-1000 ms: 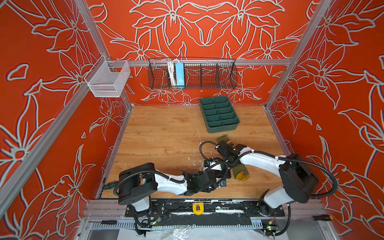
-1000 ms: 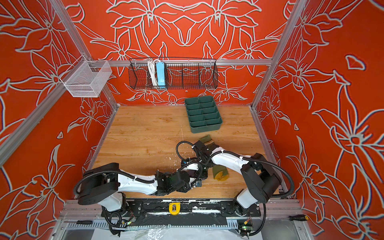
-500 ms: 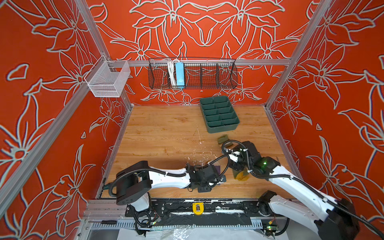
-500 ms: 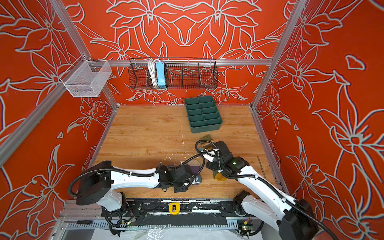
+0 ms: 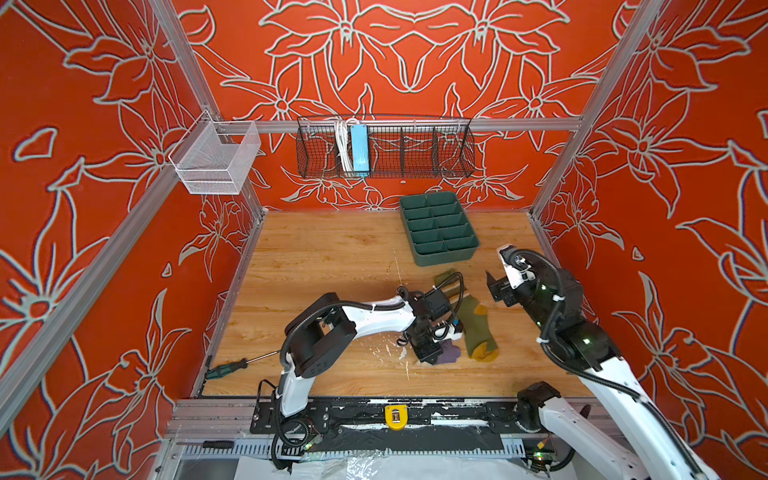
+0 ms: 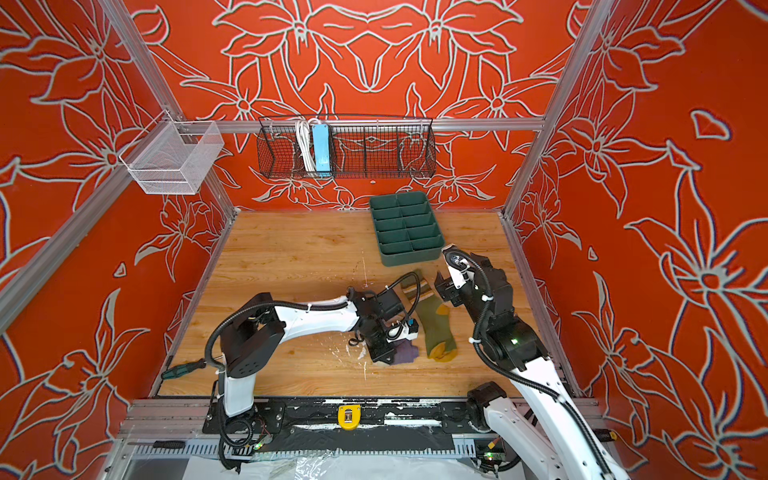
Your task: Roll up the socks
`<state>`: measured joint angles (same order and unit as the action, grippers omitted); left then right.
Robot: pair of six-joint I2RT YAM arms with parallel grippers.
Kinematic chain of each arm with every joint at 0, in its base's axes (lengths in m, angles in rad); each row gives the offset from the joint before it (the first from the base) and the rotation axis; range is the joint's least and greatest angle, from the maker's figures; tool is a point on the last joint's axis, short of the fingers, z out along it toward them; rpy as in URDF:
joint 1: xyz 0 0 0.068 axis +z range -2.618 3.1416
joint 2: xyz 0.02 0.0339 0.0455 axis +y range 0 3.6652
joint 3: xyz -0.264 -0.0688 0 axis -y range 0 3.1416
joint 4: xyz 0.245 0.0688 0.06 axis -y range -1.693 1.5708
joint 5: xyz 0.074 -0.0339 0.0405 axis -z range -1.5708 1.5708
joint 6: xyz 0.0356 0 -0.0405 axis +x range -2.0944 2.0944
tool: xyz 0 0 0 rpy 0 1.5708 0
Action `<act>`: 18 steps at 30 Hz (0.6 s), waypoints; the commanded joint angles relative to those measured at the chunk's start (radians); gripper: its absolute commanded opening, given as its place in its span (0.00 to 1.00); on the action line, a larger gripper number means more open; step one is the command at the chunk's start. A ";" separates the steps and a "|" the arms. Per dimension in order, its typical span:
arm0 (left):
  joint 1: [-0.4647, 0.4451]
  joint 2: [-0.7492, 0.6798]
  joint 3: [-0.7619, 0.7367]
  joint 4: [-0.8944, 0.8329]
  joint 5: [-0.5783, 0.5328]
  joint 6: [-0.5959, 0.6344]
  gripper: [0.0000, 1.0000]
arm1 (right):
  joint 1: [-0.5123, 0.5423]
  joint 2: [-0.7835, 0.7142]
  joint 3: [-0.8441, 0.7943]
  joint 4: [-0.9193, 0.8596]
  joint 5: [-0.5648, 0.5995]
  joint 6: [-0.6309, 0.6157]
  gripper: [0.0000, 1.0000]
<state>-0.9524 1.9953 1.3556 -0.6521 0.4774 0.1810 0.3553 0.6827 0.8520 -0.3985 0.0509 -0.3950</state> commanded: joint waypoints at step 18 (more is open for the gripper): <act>0.112 0.155 -0.005 -0.034 0.181 -0.089 0.00 | 0.760 0.183 -0.370 0.018 0.366 -0.528 0.82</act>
<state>-0.8440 2.0861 1.3846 -0.6785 0.7502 0.1070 1.0866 0.8124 0.4984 -0.5941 0.2928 -0.8375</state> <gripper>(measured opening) 0.105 0.816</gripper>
